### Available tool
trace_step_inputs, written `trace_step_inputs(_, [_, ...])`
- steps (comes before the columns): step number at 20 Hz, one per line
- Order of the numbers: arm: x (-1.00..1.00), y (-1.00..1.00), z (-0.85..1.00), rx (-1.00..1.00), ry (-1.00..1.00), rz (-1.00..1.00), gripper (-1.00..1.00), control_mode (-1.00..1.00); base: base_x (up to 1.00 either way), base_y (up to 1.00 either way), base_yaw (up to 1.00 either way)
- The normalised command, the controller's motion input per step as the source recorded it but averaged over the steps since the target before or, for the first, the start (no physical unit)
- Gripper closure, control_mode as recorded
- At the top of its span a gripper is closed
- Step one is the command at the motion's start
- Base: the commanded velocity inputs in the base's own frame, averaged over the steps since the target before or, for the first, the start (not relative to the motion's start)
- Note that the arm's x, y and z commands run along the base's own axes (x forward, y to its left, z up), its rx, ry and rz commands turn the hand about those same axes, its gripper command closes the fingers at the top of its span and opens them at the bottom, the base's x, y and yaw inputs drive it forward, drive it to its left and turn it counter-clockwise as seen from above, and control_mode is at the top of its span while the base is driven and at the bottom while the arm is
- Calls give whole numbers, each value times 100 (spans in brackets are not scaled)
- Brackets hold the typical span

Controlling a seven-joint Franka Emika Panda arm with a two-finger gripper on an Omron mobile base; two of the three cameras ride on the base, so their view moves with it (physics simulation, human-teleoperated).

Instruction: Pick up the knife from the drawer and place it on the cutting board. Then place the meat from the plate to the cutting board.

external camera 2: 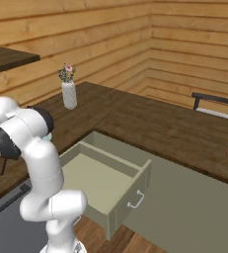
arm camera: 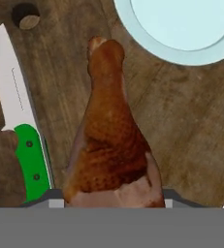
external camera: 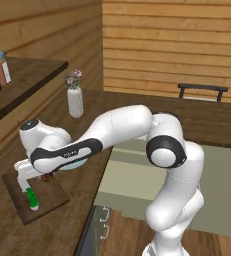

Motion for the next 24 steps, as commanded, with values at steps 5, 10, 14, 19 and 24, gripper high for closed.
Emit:
trace_step_inputs(5, [-1,4,-56,0,0,-4,100,-100,0,0,0])
trace_step_inputs(10, [13,0,-31,0,1,-2,100,-100,0,0,0])
trace_step_inputs(14, [19,6,-27,0,1,0,100,-100,0,0,0])
trace_step_inputs(19, [7,2,-8,0,1,-1,-100,-100,0,0,0])
trace_step_inputs(24, [0,2,0,0,0,-3,-100,-100,0,0,0])
